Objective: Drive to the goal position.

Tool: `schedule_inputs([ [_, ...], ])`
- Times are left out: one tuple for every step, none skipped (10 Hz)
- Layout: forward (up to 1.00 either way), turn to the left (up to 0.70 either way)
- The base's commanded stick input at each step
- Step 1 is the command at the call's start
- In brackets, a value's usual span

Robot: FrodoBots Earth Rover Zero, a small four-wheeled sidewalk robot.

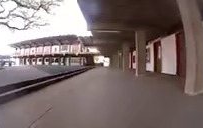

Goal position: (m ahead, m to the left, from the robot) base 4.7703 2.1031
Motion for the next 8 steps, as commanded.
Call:
schedule_inputs([
  [0.5, 0.0],
  [0.5, 0.0],
  [0.5, 0.0],
  [0.5, 0.0],
  [0.5, 0.0],
  [0.5, 0.0],
  [0.5, 0.0],
  [0.5, 0.0],
])
